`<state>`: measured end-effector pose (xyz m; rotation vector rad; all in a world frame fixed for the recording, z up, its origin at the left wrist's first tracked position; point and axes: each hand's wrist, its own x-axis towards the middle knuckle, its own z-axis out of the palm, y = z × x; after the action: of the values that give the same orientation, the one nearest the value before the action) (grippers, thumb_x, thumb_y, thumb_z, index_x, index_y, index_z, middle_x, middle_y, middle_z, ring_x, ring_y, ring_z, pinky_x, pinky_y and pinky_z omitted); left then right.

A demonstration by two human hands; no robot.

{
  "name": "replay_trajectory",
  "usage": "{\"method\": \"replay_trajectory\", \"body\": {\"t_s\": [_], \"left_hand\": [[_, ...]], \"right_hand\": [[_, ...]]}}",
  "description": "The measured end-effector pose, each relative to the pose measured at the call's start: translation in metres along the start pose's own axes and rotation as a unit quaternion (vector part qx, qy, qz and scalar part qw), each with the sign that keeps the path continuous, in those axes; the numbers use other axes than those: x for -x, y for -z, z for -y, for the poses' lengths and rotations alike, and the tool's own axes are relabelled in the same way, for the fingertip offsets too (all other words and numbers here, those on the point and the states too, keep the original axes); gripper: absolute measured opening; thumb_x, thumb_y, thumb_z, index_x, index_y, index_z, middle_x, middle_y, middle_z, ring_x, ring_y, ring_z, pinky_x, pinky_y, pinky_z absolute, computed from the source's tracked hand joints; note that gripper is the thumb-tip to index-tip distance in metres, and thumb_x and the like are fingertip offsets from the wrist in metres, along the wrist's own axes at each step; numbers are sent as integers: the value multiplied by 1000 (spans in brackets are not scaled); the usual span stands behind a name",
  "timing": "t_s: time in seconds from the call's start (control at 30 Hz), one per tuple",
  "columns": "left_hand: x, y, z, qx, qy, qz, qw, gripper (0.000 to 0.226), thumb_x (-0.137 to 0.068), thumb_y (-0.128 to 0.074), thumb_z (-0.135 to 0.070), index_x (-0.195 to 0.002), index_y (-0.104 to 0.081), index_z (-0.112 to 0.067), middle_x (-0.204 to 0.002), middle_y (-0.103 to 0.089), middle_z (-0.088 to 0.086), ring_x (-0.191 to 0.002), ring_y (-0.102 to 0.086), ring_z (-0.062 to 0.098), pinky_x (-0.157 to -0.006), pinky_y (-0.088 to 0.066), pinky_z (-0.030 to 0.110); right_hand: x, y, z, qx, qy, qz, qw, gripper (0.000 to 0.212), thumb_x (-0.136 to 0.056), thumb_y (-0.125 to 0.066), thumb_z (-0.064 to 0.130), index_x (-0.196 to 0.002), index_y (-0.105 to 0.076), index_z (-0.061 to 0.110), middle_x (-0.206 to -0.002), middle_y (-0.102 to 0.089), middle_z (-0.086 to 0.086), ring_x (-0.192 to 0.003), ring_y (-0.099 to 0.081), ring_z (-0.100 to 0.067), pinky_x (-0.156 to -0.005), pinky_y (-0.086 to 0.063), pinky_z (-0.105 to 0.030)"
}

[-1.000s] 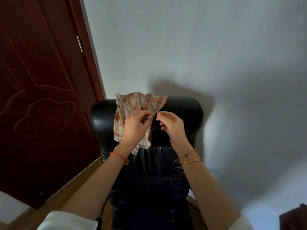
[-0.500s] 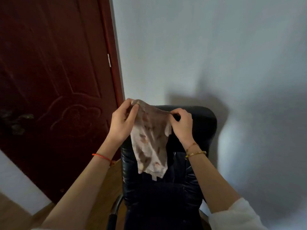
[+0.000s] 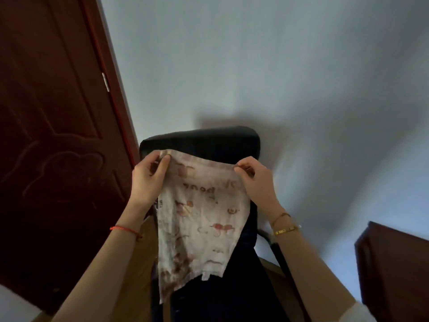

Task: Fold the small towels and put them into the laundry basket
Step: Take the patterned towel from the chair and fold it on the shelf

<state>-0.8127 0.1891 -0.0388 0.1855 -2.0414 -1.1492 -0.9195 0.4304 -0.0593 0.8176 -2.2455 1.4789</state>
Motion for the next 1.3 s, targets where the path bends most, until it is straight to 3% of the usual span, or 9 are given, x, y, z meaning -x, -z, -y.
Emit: {"method": "replay_trajectory", "body": {"t_s": [0.1,0.27,0.43,0.53,0.7,0.83,1.03,1.13,1.3], "left_hand": [[23,0,-13,33,-26,49,998,17,-99,-55,-24,-91,-67,-15,-82,-69,-6,-74,-64,8,-69,-54,33],[63,-6,-46,90,-67,124,986,14,-99,-55,-20,-95,-68,-15,-87,-70,-2,-77,-66,8,-69,-55,26],[94,-28,-94,142,-106,181,967,18,-100,-53,-18,-107,-69,-12,-94,-69,1,-87,-67,19,-79,-58,39],[111,-46,-126,178,-127,214,952,21,-99,-54,-19,-108,-68,-7,-96,-69,10,-90,-66,27,-81,-56,49],[146,-74,-185,262,-145,259,918,17,-98,-56,-18,-103,-68,-7,-96,-70,11,-90,-67,35,-81,-55,54],[176,-94,-235,323,-160,310,880,11,-97,-59,-20,-101,-69,-17,-92,-70,3,-86,-69,32,-73,-59,53],[219,-127,-298,389,-184,376,821,9,-94,-64,-15,-98,-71,-16,-89,-70,2,-82,-71,31,-64,-61,51],[244,-148,-324,405,-174,408,799,7,-93,-65,-11,-96,-72,-13,-89,-70,7,-78,-69,24,-65,-61,53],[282,-207,-351,395,-172,462,775,15,-92,-66,-13,-97,-71,0,-93,-71,21,-78,-68,31,-66,-57,60]], "right_hand": [[42,30,21,51,-32,-27,998,8,-93,-61,12,-90,-66,17,-80,-63,15,-78,-59,11,-71,-43,-1],[115,87,65,120,-67,-97,986,15,-90,-60,3,-92,-70,15,-86,-68,7,-77,-59,5,-73,-42,-2],[181,148,109,173,-109,-138,969,20,-89,-56,-2,-99,-70,9,-97,-73,0,-90,-65,-8,-83,-49,-11],[217,185,136,205,-114,-197,952,18,-87,-59,-2,-95,-71,9,-92,-73,2,-85,-64,4,-77,-43,-2],[273,248,185,262,-118,-276,917,12,-86,-65,2,-92,-71,10,-87,-70,9,-84,-63,4,-77,-44,-6],[318,290,222,299,-111,-330,888,11,-86,-64,1,-89,-69,11,-89,-70,6,-84,-63,1,-79,-46,-10],[383,338,256,352,-127,-399,837,8,-88,-65,7,-89,-69,13,-88,-70,9,-83,-63,-6,-76,-53,-23],[411,362,259,372,-145,-415,818,8,-88,-65,8,-90,-69,14,-89,-69,9,-86,-65,-8,-79,-55,-27],[449,406,238,384,-176,-435,795,10,-87,-65,7,-89,-70,15,-91,-71,6,-89,-66,-11,-82,-55,-30]]}}
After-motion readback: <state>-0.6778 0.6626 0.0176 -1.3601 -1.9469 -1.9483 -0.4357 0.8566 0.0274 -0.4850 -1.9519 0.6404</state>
